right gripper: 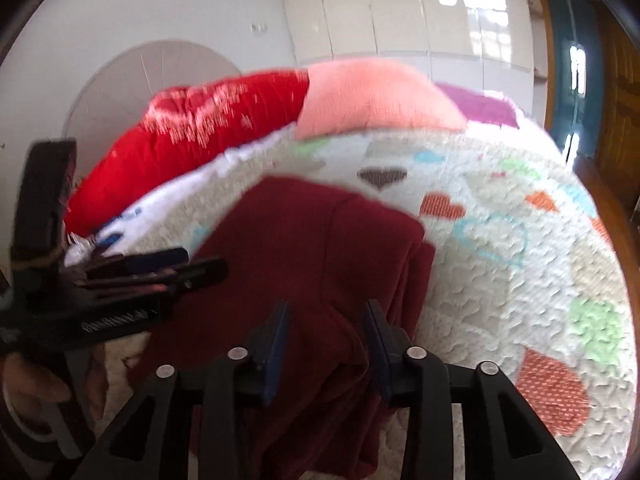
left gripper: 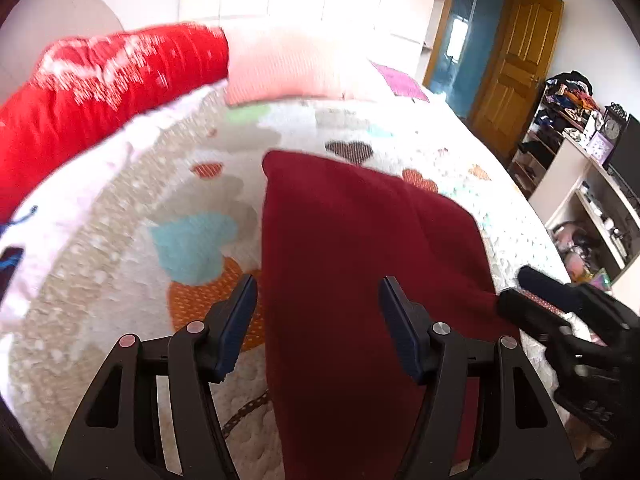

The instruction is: Fold small clothes

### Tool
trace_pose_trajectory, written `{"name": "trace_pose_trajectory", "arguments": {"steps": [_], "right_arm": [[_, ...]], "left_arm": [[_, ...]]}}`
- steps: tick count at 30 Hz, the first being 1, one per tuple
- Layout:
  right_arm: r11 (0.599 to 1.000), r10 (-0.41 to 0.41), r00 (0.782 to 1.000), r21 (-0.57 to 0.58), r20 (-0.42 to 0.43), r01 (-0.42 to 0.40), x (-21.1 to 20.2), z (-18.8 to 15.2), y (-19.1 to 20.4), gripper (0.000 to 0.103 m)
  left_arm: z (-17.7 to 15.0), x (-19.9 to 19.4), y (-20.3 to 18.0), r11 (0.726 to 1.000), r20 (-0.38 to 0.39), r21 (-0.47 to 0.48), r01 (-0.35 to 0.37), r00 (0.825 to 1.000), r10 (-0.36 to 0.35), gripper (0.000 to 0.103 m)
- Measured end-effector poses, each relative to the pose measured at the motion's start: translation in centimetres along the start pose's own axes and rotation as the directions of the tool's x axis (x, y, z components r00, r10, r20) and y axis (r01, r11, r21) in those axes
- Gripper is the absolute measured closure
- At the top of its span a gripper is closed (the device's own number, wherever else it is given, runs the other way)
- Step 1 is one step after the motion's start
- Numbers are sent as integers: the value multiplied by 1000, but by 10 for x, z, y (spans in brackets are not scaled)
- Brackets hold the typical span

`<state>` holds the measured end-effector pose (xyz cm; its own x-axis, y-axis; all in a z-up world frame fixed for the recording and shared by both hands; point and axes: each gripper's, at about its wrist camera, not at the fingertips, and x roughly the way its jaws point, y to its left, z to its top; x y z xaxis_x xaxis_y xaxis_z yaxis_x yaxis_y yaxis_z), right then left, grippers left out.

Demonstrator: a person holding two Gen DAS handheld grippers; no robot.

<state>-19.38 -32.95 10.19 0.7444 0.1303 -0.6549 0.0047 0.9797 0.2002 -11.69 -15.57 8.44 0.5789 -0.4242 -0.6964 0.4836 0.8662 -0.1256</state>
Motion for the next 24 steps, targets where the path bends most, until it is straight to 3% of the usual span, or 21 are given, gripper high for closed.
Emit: {"name": "trace_pose_trajectory", "arguments": {"steps": [1,4,11,15,24], "right_arm": [[1000,-13,999,7,30,13,-11,0,3,55],[997,-65,994,52,90,61,-31,-2,8,54],[990,-129,986,71,110,122,-49,-1,15,51],[989,-135,983,83,127,125,-55,0,19,36],[989,-128,984,93,125,117,-58,-3,27,35]], "left_arm": [[0,-5,-3,1000,14,15,-15,1000,15,40],[-1,-19,-10,997,56,42,-62,997,60,40],[-3,-45,-11,997,101,13,-76,992,75,40],[-6,-54,-12,997,116,7,-80,990,79,40],[-13,-67,-15,994,139,12,-108,985,105,40]]}}
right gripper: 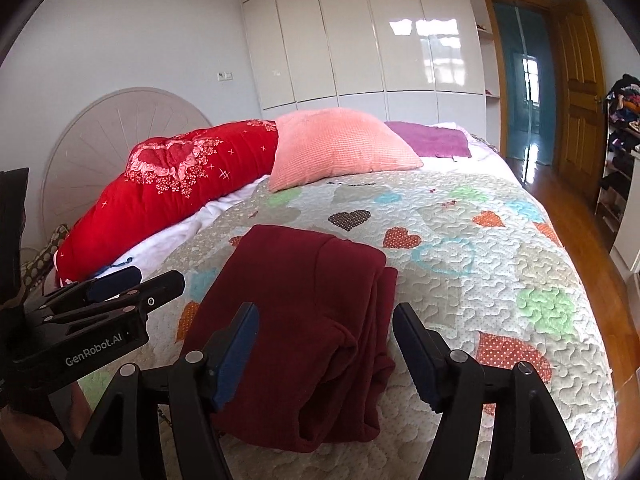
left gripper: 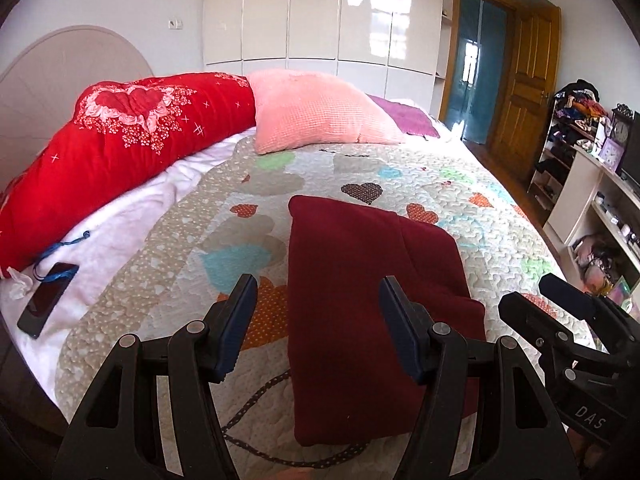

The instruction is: Fold small clothes

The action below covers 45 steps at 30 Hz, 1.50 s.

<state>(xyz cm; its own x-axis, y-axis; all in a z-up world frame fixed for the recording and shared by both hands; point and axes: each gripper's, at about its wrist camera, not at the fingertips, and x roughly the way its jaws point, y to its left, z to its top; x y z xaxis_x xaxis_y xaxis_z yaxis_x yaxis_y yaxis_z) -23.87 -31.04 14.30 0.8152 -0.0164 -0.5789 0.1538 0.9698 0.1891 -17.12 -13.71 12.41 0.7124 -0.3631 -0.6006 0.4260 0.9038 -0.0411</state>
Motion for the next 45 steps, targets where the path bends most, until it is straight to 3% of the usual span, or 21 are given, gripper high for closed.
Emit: {"name": "trace_pose_trajectory", "arguments": {"steps": [36,45], "right_arm": [[1000,20,999,24,-50,-19,13,-6,2,33],[999,26,998,27,-56,-24,14,-6,1,33]], "left_arm": [[-5,4,1,1000,-8,18,0,1000,0,40],[-4,2,4,1000,26,21,21,999,-22,40]]}}
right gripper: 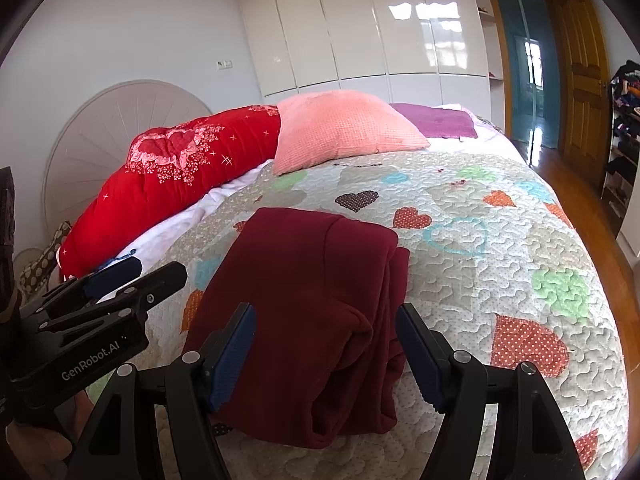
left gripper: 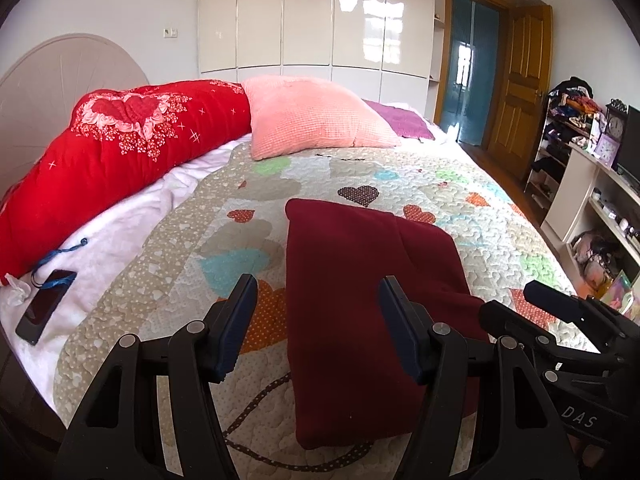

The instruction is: Fold small clothes

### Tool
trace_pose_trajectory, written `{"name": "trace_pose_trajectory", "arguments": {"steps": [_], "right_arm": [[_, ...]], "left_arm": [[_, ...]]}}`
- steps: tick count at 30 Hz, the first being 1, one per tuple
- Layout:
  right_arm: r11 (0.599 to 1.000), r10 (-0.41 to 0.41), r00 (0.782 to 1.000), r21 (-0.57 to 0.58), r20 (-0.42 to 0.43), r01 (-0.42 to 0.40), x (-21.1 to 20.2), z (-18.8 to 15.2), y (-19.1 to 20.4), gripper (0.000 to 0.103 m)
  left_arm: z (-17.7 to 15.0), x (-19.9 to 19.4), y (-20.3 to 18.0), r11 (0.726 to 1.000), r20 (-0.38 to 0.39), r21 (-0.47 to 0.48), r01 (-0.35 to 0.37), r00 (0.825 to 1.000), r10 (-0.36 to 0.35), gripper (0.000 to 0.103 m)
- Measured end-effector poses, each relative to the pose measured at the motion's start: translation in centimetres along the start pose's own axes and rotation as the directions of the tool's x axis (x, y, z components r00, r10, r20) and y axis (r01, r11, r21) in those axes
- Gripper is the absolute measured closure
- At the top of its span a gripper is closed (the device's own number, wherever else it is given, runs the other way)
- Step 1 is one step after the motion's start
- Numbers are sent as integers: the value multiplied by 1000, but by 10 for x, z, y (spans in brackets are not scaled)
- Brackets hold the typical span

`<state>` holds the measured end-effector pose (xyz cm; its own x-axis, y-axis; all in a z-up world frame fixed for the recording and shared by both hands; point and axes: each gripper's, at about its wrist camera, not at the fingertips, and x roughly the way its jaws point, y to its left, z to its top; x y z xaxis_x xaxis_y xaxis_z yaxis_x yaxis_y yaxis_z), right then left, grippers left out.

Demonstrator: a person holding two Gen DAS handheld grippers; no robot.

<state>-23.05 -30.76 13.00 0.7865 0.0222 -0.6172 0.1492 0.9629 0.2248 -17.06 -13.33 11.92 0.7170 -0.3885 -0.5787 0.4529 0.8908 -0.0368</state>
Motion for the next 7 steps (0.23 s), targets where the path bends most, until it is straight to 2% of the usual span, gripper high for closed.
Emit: {"name": "trace_pose_trajectory", "arguments": {"steps": [3,7], "right_arm": [[1000,-1,1000,1,-2,1,1,-1,1,33],[1000,-2,1000,-1,-8,2,3,-2,0,33]], "left_arm": [[-1,-1,3,1000,12,-7,-6,1000,6,40],[-2,3,6,1000,-10,-19,-14,1000,14,40]]}}
